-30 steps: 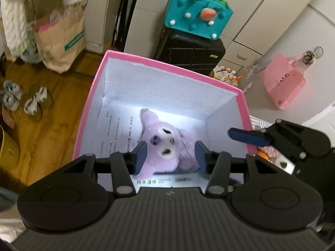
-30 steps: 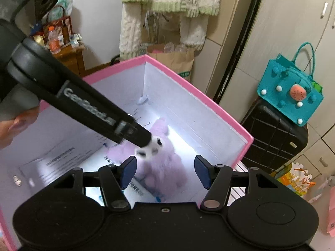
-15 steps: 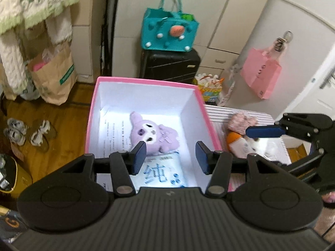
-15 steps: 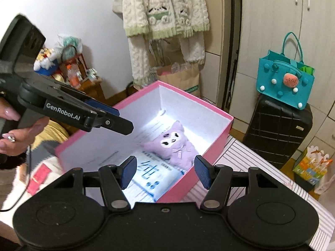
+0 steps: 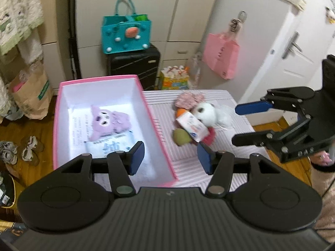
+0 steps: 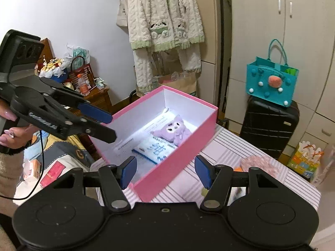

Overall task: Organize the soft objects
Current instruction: 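Move the right tool back toward the remaining plush toys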

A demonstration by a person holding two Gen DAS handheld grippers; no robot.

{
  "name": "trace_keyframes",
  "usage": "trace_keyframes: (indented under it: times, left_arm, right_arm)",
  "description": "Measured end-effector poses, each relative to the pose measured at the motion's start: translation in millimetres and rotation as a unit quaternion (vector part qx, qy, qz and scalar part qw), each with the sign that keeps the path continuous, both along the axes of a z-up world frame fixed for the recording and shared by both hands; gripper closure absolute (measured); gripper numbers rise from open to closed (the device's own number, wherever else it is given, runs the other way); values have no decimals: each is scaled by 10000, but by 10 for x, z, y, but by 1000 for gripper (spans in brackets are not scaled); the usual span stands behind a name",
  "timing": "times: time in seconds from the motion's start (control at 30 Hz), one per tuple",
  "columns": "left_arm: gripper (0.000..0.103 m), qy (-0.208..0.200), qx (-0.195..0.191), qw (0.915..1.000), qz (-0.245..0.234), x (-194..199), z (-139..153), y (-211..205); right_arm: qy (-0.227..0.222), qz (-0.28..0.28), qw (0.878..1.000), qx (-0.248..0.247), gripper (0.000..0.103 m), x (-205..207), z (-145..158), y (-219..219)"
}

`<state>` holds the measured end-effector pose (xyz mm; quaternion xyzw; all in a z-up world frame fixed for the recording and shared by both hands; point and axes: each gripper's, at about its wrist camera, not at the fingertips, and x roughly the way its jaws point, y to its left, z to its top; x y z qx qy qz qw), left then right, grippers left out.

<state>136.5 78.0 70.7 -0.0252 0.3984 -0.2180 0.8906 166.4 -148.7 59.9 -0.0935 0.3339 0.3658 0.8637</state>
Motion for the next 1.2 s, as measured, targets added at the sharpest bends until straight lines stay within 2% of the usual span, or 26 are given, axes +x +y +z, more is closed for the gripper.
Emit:
trace_keyframes:
  times: [0.3, 0.5, 0.7, 0.93, 1.2]
  left_arm:
    - [45, -89, 393, 9979, -499, -300, 5, -525]
    - [44, 69, 382, 9968, -699, -248, -91, -812]
    - [44, 156, 384, 9956, -839, -125, -294, -1051]
    - [44, -82, 427, 9962, -760, -16, -508, -1240]
    - [44, -387, 361, 9971, -548, 153, -720, -1411]
  right_arm:
    - [-122, -262, 9996, -23, 37, -344, -36, -560]
    - [-154, -398, 9991, 84, 36, -441, -123, -889]
    - [62, -533, 9983, 209, 36, -370, -356, -1141]
    - [122, -621, 9978, 177, 36, -230, -629, -1361]
    - [-33, -703, 9973, 203, 34, -15, -912, -1562]
